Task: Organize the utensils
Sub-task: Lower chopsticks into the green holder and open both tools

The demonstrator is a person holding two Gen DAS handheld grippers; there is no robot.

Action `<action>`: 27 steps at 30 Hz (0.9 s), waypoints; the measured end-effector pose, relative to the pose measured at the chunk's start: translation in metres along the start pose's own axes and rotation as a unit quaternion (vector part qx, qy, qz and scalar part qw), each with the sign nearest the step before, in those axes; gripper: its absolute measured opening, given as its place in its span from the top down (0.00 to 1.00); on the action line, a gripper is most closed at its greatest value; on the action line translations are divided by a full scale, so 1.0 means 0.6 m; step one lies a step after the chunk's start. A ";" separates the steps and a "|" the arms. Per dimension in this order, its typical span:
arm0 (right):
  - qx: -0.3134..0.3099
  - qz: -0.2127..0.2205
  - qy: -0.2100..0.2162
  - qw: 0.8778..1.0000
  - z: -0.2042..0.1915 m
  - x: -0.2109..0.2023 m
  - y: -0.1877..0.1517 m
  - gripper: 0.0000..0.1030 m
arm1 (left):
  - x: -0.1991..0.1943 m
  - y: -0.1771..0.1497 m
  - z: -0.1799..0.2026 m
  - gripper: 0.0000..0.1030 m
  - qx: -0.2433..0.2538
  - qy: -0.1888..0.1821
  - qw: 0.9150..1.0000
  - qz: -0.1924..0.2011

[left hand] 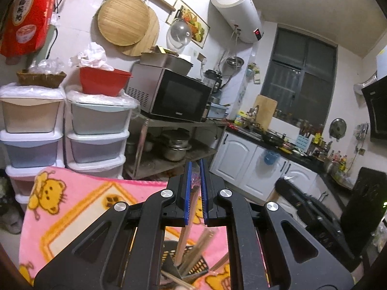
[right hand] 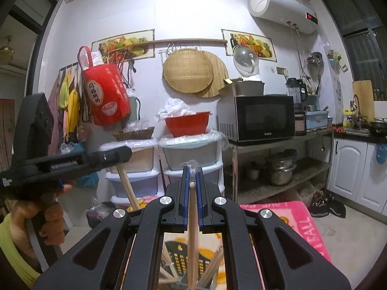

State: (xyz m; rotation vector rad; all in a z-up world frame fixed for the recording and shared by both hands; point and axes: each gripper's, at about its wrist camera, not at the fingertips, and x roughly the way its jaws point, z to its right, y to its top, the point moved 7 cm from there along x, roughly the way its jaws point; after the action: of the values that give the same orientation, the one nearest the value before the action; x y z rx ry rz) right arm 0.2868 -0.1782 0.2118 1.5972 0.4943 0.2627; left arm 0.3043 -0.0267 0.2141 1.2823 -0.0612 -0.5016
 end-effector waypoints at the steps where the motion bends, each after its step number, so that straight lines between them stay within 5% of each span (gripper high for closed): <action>1: -0.001 0.002 0.000 1.000 0.000 0.002 0.001 0.95 | 0.004 0.001 -0.003 0.96 0.001 0.004 1.000 0.001; 11: 0.007 0.013 0.004 1.000 0.013 0.036 -0.004 0.95 | 0.046 -0.042 -0.021 0.96 0.003 0.015 1.000 -0.011; 27: 0.026 -0.026 -0.011 0.999 0.022 0.094 -0.117 0.95 | 0.090 -0.130 -0.041 0.96 0.006 0.025 0.998 -0.057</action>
State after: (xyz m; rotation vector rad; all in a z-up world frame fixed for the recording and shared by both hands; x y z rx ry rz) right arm 0.3312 -0.1620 0.1343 1.6342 0.5278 0.1936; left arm 0.3353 -0.0406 0.1222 1.3149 0.0506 -0.5685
